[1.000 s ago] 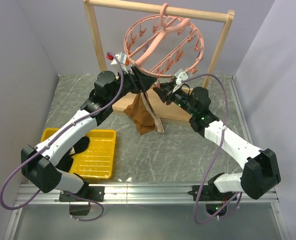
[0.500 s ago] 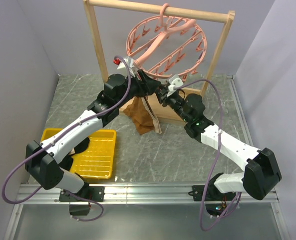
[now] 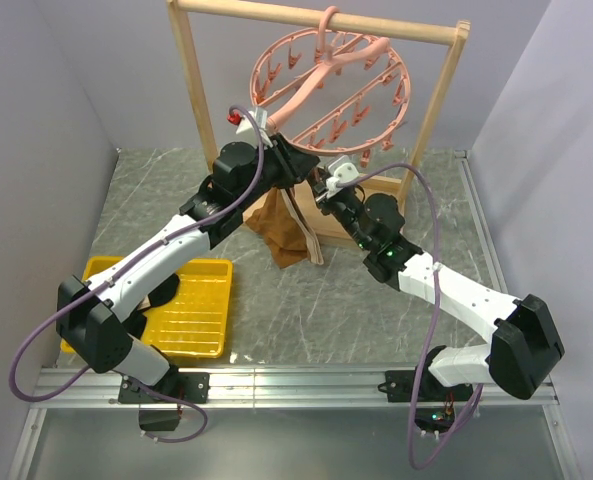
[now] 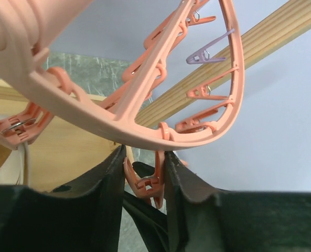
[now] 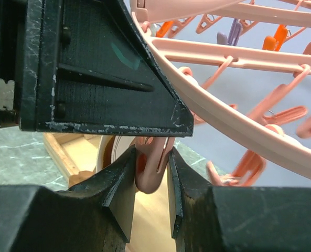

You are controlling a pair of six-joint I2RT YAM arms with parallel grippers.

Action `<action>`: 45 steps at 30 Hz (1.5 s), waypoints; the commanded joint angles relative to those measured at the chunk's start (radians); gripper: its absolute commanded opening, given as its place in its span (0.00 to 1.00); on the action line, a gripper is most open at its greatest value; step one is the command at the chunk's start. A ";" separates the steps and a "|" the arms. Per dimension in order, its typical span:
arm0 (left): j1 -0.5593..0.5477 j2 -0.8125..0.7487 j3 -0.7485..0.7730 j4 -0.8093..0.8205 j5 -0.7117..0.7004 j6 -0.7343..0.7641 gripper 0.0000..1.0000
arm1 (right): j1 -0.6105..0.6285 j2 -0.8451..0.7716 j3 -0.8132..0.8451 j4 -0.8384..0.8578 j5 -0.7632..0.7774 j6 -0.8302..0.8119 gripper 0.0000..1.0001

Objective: Clip the underwear to the hanger

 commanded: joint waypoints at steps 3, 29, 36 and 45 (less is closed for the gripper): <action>0.009 -0.017 0.050 0.024 -0.028 -0.013 0.21 | 0.051 -0.005 -0.021 -0.073 -0.015 -0.031 0.00; 0.034 -0.048 -0.069 0.151 0.138 0.117 0.00 | -0.179 0.021 0.209 -0.312 -0.527 0.279 0.47; 0.032 -0.053 -0.092 0.160 0.153 0.137 0.00 | -0.181 0.050 0.266 -0.336 -0.498 0.316 0.46; 0.032 -0.043 -0.075 0.118 0.144 0.122 0.13 | -0.184 0.087 0.280 -0.335 -0.437 0.316 0.00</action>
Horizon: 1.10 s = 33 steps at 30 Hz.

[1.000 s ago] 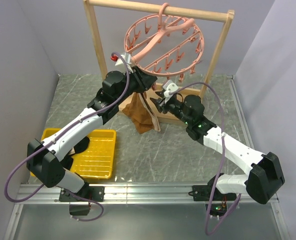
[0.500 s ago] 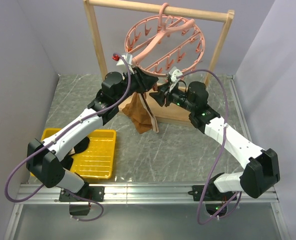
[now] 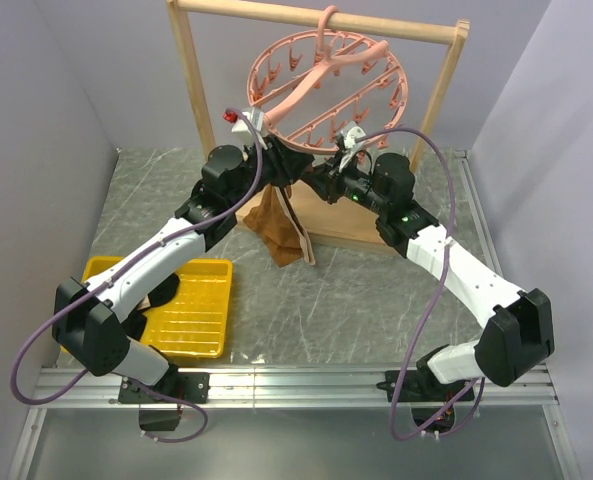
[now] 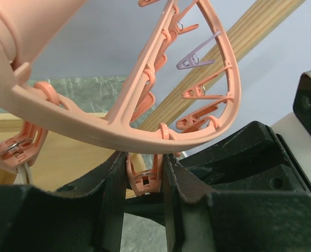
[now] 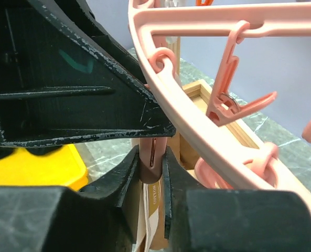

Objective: Clip the underwear to the hanger

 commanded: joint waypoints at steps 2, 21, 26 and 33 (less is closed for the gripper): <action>-0.008 -0.019 0.029 -0.086 -0.028 -0.033 0.31 | 0.006 0.006 0.028 0.041 0.038 -0.007 0.00; 0.005 -0.020 0.057 -0.039 -0.080 -0.093 0.58 | 0.073 -0.035 -0.059 0.101 0.168 -0.149 0.00; 0.014 -0.022 0.040 0.018 -0.072 -0.111 0.55 | 0.083 -0.039 -0.078 0.105 0.171 -0.159 0.00; 0.015 -0.007 0.053 0.004 -0.086 -0.119 0.44 | 0.089 -0.040 -0.075 0.105 0.167 -0.168 0.00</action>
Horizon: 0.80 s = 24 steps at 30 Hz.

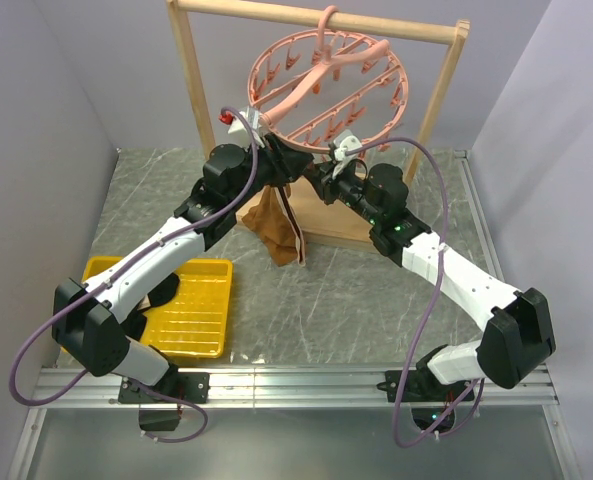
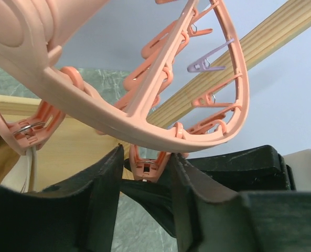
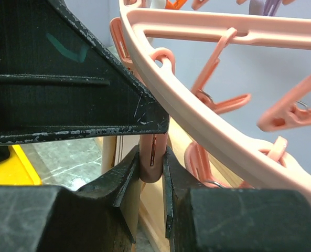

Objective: Clip the underwear to the hanger

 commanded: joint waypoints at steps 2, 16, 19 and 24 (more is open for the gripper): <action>0.011 -0.005 0.038 0.074 -0.013 -0.026 0.32 | 0.028 -0.031 -0.012 -0.006 -0.030 -0.030 0.00; 0.036 0.003 0.030 0.067 0.039 -0.021 0.00 | -0.006 -0.109 -0.061 -0.111 -0.067 -0.002 0.64; 0.036 0.004 0.030 0.067 0.047 -0.018 0.00 | -0.044 -0.160 -0.097 -0.152 -0.143 0.044 0.68; 0.036 0.011 0.041 0.060 0.041 -0.021 0.00 | -0.047 -0.243 -0.211 -0.192 -0.194 0.136 0.71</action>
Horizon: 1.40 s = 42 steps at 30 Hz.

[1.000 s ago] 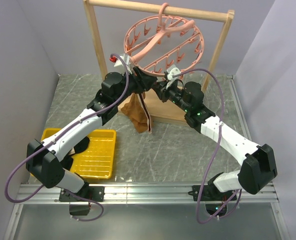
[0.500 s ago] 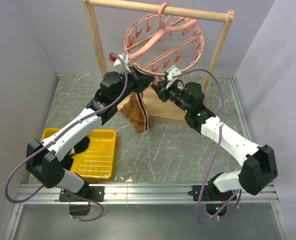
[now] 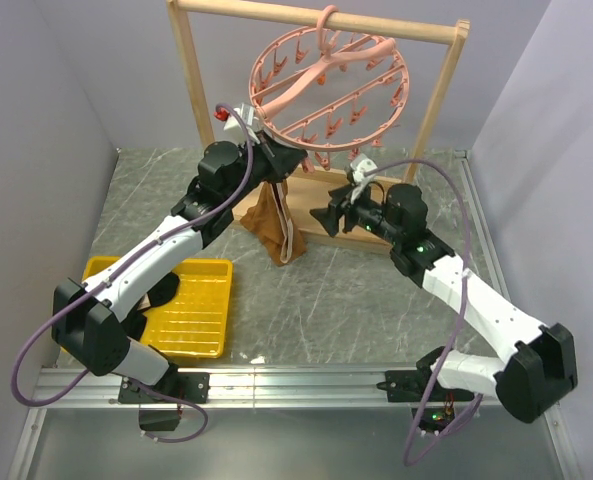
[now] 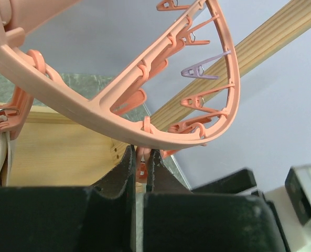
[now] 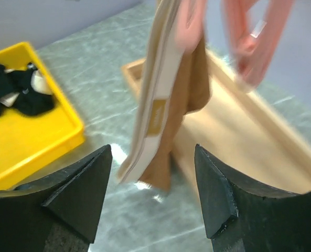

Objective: Clip the underwear to the hanger

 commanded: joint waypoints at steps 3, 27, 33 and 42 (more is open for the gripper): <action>0.007 0.014 0.049 0.025 -0.010 -0.012 0.00 | 0.046 -0.125 -0.207 0.022 0.014 0.118 0.70; 0.007 0.085 0.115 -0.044 -0.060 -0.095 0.00 | 0.448 0.122 -0.542 0.508 0.554 0.290 0.68; 0.007 0.077 0.108 -0.039 -0.056 -0.109 0.00 | 0.453 0.266 -0.396 0.457 0.626 0.293 0.68; 0.007 0.074 0.098 -0.045 -0.051 -0.120 0.00 | 0.460 0.442 -0.232 0.372 0.697 0.373 0.71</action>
